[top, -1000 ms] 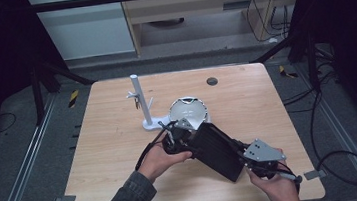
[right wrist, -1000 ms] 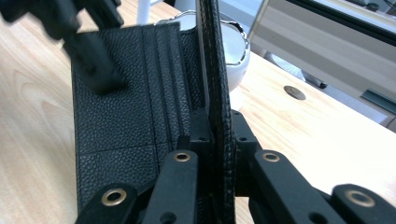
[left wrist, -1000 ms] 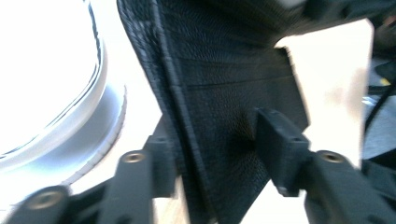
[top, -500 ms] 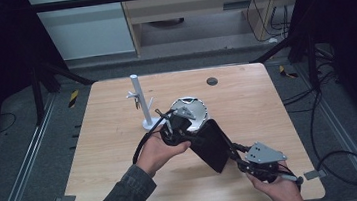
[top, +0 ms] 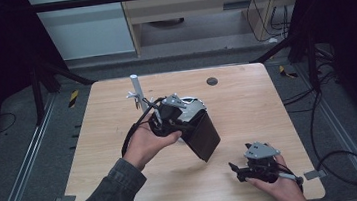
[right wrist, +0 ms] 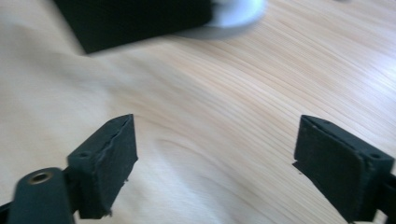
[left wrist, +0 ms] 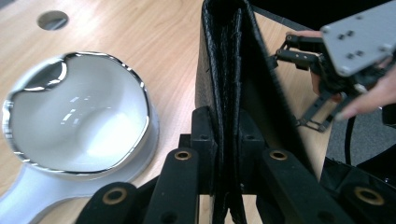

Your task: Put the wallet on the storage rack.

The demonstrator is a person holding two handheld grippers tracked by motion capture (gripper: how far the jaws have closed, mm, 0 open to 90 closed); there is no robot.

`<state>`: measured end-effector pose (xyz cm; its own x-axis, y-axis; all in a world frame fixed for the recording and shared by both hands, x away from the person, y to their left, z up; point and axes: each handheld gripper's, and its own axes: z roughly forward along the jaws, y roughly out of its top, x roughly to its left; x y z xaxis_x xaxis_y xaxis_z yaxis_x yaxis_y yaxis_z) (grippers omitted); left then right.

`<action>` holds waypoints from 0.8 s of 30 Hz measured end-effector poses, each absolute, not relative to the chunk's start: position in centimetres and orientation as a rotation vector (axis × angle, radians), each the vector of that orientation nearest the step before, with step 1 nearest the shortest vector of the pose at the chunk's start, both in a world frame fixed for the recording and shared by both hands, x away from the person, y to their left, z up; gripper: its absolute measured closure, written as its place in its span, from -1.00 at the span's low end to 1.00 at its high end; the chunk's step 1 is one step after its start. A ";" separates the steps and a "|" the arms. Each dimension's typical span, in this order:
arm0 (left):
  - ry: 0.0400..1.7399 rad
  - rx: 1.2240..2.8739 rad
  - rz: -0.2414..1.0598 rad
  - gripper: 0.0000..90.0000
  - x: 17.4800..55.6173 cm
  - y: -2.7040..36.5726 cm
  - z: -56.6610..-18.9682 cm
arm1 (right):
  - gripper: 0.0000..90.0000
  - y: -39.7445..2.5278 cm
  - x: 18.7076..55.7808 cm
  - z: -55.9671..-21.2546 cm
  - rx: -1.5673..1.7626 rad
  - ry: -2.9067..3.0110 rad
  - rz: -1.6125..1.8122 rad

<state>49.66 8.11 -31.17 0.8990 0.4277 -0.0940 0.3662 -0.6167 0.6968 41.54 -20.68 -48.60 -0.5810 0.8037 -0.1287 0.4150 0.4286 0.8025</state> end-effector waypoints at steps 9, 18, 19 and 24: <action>0.561 2.270 0.156 0.81 50.1 9.0 -27.6 | -0.86 -23.0 43.6 -49.3 1.308 2.048 0.955; 0.610 2.250 0.185 0.81 51.3 9.2 -25.5 | -0.89 -23.9 44.8 -50.4 1.425 2.036 0.905; 0.610 2.251 0.191 0.81 51.5 9.2 -25.3 | -0.89 -24.0 44.9 -50.4 1.429 2.034 0.903; 0.624 2.243 0.206 0.81 52.2 9.2 -25.0 | -0.89 -23.9 45.1 -50.8 1.445 2.048 0.871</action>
